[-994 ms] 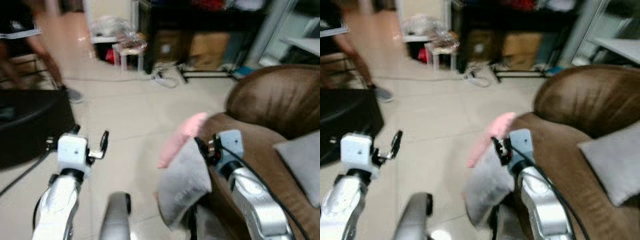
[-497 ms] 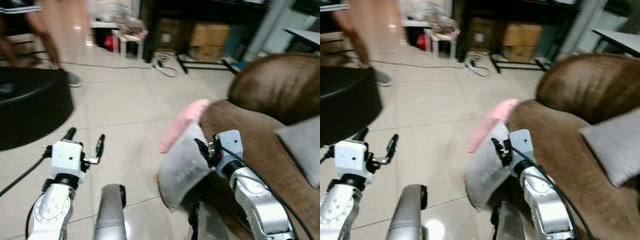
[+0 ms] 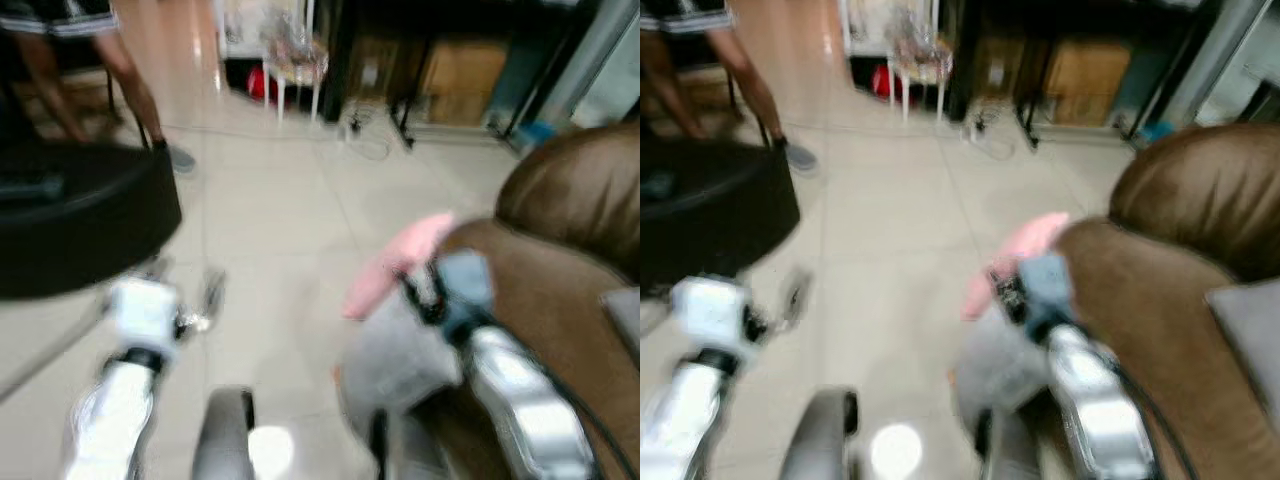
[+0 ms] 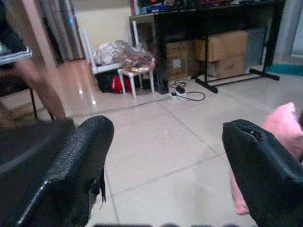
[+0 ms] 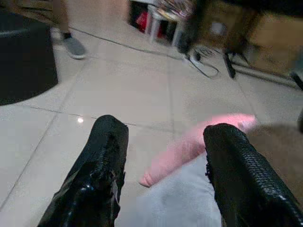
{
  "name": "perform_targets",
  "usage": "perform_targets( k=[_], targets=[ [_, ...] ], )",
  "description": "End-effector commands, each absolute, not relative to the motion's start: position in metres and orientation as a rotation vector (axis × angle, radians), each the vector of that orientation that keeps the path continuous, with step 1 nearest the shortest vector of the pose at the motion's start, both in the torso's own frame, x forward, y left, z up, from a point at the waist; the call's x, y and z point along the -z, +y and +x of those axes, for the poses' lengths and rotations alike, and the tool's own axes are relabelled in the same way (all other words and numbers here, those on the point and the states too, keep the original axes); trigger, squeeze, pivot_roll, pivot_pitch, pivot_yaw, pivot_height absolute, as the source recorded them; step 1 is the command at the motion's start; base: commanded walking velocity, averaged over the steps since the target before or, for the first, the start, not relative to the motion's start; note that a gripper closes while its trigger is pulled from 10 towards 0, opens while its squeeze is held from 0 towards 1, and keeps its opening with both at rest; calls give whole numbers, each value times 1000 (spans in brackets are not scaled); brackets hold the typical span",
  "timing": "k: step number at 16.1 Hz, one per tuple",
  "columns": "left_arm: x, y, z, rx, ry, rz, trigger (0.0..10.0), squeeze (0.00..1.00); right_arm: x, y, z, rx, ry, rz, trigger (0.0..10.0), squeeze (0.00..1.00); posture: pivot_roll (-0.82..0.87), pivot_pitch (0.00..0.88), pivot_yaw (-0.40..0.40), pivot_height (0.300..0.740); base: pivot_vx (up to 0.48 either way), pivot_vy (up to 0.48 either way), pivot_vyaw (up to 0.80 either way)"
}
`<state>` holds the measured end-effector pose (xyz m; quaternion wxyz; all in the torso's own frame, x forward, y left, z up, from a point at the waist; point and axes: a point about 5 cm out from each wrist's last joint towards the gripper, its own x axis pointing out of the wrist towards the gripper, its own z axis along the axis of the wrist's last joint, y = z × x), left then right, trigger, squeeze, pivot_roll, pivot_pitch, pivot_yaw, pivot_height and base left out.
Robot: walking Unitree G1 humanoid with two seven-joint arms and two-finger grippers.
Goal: Move the pillow to the sofa from floor
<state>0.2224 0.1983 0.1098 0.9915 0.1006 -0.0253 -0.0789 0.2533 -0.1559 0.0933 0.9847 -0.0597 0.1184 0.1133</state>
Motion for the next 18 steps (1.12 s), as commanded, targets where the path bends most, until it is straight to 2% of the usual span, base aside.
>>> perform_targets(
  k=[1,8,12,15,18],
  targets=[
    [-116,208,226,145,-62,227,10000,0,-95,-146,255,-246,233,-108,10000,0,31,0,-48,550,360,0,0],
    [-116,205,231,164,-67,223,10000,0,-95,-151,256,-229,234,-126,10000,0,24,0,-56,550,353,0,0],
    [-115,206,229,133,-67,226,10000,0,-92,-149,260,-261,250,-120,10000,0,44,0,-78,545,0,0,0],
    [-114,209,229,128,-61,232,10000,0,-84,-147,264,-279,288,-108,10000,0,45,0,-74,515,0,0,0],
    [-112,209,233,129,-58,243,10000,0,-71,-150,271,-298,374,-178,10000,0,47,0,-83,490,0,0,0]
  ],
)
